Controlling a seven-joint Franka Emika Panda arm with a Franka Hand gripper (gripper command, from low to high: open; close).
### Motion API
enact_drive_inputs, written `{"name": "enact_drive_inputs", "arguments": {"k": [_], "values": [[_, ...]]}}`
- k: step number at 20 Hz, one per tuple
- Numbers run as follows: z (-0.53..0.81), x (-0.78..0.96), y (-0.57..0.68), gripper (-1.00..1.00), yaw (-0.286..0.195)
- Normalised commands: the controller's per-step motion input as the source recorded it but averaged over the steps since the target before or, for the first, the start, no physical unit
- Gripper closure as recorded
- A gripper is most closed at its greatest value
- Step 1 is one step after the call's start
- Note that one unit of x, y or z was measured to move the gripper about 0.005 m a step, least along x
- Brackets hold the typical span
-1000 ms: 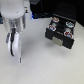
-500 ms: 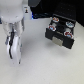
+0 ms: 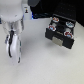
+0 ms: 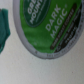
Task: Open the kcup holder, insert the kcup into the holder, and close the kcup holder
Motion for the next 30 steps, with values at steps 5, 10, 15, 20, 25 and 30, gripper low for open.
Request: {"name": "enact_drive_inputs", "arguments": {"k": [5, 10, 15, 20, 25, 30], "values": [[0.00, -0.02, -0.01, 1.00, -0.024], [0.00, -0.02, -0.01, 1.00, -0.011], [0.00, -0.01, -0.01, 1.00, -0.010], [0.00, -0.02, -0.02, 1.00, -0.034], [0.44, 0.01, 0.19, 1.00, -0.020], [0.81, 0.05, 0.36, 1.00, -0.001]]}}
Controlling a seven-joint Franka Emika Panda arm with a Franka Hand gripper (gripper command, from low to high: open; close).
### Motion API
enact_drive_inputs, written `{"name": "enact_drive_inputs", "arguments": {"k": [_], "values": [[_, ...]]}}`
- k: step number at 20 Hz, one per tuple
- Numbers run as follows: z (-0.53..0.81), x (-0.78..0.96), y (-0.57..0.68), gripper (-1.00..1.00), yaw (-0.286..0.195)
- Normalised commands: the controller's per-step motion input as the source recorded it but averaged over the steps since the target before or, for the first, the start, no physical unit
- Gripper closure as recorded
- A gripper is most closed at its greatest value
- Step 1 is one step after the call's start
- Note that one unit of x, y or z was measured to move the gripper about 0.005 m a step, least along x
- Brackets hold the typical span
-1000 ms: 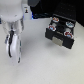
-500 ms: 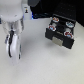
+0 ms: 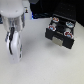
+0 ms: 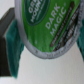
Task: Open the kcup holder, insert the kcup into the holder, and close the kcup holder
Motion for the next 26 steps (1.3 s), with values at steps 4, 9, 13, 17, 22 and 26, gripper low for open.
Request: {"name": "enact_drive_inputs", "arguments": {"k": [4, 9, 13, 17, 22, 26], "values": [[0.85, 0.08, 0.48, 1.00, 0.009], [0.78, 0.06, 0.58, 1.00, 0.017], [0.70, 0.06, 0.64, 1.00, 0.015], [0.62, 0.08, 0.66, 1.00, 0.009], [0.51, 0.08, 0.65, 1.00, 0.008], [0.41, 0.08, 0.67, 1.00, 0.008]]}}
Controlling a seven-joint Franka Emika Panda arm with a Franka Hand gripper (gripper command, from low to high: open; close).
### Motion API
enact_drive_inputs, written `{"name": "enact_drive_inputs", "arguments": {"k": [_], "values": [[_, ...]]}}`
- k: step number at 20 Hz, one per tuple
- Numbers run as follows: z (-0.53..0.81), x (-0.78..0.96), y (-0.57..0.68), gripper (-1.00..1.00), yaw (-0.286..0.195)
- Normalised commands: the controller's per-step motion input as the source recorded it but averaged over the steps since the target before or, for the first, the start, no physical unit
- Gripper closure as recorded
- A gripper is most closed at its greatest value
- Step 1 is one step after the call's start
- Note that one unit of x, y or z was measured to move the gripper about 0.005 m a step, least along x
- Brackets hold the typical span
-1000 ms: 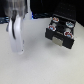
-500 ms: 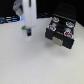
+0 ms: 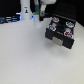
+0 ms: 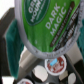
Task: Open the kcup holder, insert the kcup into the holder, and close the kcup holder
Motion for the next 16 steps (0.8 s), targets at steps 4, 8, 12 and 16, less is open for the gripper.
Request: {"name": "enact_drive_inputs", "arguments": {"k": [4, 8, 12, 16], "values": [[0.35, 0.10, 0.68, 1.00, 0.000], [0.30, 0.10, 0.67, 1.00, 0.010], [0.23, 0.06, 0.66, 1.00, 0.017], [0.20, 0.04, 0.66, 1.00, 0.023]]}}
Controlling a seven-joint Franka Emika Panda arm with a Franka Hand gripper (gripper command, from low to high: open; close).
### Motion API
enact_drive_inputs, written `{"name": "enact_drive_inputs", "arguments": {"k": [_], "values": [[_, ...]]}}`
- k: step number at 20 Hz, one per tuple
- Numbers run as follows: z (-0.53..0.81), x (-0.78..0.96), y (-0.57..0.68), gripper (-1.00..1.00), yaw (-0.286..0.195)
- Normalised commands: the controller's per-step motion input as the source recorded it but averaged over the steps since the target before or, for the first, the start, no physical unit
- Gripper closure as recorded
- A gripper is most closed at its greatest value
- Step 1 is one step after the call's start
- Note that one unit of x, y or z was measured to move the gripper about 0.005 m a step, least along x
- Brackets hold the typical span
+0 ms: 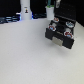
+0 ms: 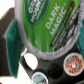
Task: Open the kcup holder, insert the kcup into the holder, and close the kcup holder
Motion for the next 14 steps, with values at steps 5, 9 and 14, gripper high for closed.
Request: {"name": "enact_drive_inputs", "arguments": {"k": [5, 9, 14], "values": [[0.09, 0.05, 0.65, 1.00, 0.027], [0.02, 0.03, 0.64, 1.00, 0.033], [-0.07, 0.06, 0.54, 1.00, 0.053]]}}
